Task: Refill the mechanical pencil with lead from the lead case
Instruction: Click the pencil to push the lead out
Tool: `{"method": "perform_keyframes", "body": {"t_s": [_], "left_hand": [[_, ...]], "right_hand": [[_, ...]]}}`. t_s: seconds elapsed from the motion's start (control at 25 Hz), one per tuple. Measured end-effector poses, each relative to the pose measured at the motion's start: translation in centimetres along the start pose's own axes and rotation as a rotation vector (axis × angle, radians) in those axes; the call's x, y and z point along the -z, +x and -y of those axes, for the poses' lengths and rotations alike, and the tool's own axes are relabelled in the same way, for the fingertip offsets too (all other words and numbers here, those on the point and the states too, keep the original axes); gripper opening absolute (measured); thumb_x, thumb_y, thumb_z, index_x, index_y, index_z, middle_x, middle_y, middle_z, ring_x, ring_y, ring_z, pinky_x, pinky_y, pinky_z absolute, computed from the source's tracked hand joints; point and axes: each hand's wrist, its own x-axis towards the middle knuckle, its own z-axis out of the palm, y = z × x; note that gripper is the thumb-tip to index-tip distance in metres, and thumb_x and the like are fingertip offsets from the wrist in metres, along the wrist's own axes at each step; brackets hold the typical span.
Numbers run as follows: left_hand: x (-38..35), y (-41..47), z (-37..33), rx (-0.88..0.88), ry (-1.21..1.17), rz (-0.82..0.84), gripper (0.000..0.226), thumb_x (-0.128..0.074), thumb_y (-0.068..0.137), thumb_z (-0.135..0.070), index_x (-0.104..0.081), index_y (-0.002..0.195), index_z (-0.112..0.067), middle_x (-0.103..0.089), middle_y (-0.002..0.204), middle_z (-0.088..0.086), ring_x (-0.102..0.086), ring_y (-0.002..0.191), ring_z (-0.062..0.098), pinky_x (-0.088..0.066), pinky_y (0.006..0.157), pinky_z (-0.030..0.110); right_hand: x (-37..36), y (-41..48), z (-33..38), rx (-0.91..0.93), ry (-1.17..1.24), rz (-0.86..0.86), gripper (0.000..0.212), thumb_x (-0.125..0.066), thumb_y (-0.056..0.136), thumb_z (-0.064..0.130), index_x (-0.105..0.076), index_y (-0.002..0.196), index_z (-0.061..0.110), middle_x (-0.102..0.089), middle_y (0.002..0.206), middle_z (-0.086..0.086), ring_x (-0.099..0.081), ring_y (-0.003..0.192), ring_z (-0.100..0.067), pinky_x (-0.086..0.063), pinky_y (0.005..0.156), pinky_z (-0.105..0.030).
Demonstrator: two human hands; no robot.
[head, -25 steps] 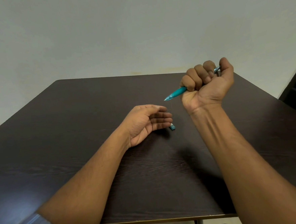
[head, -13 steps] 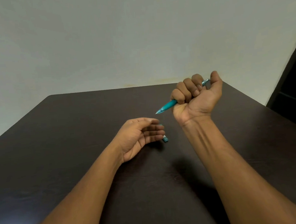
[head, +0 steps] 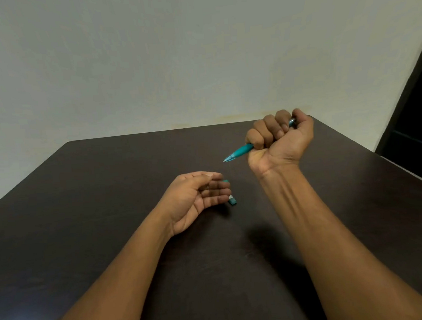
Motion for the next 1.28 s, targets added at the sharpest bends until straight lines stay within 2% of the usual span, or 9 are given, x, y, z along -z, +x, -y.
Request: {"method": "perform_keyframes", "body": {"t_s": [0.2, 0.4, 0.6, 0.8, 1.0, 1.28], "left_hand": [[0.0, 0.0, 0.1, -0.003, -0.003, 0.003, 0.03, -0.045, 0.104, -0.005, -0.058, 0.123, 0.015, -0.071, 0.096, 0.026, -0.075, 0.077, 0.025, -0.064, 0.072, 0.033], [0.3, 0.2, 0.1, 0.005, -0.003, 0.018, 0.029, -0.047, 0.104, -0.006, -0.059, 0.122, 0.012, -0.073, 0.095, 0.023, -0.075, 0.079, 0.026, -0.064, 0.071, 0.033], [0.3, 0.3, 0.3, -0.005, -0.016, 0.014, 0.027, -0.048, 0.103, -0.006, -0.06, 0.12, 0.012, -0.073, 0.093, 0.024, -0.075, 0.078, 0.027, -0.064, 0.071, 0.034], [0.3, 0.3, 0.2, 0.001, -0.013, 0.021, 0.026, -0.049, 0.102, -0.006, -0.061, 0.118, 0.011, -0.074, 0.09, 0.022, -0.075, 0.078, 0.027, -0.064, 0.07, 0.033], [0.4, 0.5, 0.3, -0.013, -0.015, 0.014, 0.029, -0.047, 0.104, -0.005, -0.059, 0.121, 0.014, -0.071, 0.098, 0.027, -0.074, 0.079, 0.028, -0.064, 0.076, 0.037], [0.5, 1.2, 0.6, -0.015, -0.063, 0.053, 0.03, -0.051, 0.103, -0.009, -0.061, 0.119, 0.014, -0.072, 0.097, 0.028, -0.074, 0.08, 0.032, -0.064, 0.074, 0.038]], "right_hand": [[0.1, 0.0, -0.1, -0.014, 0.018, 0.012, 0.053, -0.033, 0.099, 0.041, -0.03, 0.052, 0.016, -0.024, 0.038, 0.005, -0.017, 0.03, -0.008, -0.012, 0.035, -0.016], [0.1, 0.1, -0.3, -0.019, -0.051, -0.004, 0.049, -0.033, 0.098, 0.032, -0.029, 0.05, 0.017, -0.023, 0.038, 0.006, -0.015, 0.03, -0.009, -0.012, 0.033, -0.015], [0.2, -0.1, -0.5, -0.022, -0.005, -0.024, 0.054, -0.035, 0.098, 0.045, -0.031, 0.052, 0.016, -0.023, 0.04, 0.006, -0.016, 0.032, -0.009, -0.012, 0.035, -0.018], [0.1, 0.0, -0.4, -0.003, -0.053, -0.049, 0.048, -0.033, 0.096, 0.03, -0.03, 0.05, 0.018, -0.022, 0.039, 0.006, -0.015, 0.032, -0.01, -0.014, 0.033, -0.015], [0.0, -0.5, -1.3, -0.027, 0.051, -0.035, 0.05, -0.036, 0.099, 0.043, -0.036, 0.057, 0.014, -0.028, 0.044, 0.004, -0.02, 0.035, -0.01, -0.016, 0.037, -0.019], [-6.5, -0.2, -2.7, -0.062, 0.092, 0.156, 0.047, -0.036, 0.096, 0.041, -0.042, 0.061, 0.01, -0.036, 0.051, -0.001, -0.027, 0.04, -0.013, -0.026, 0.042, -0.022]]}}
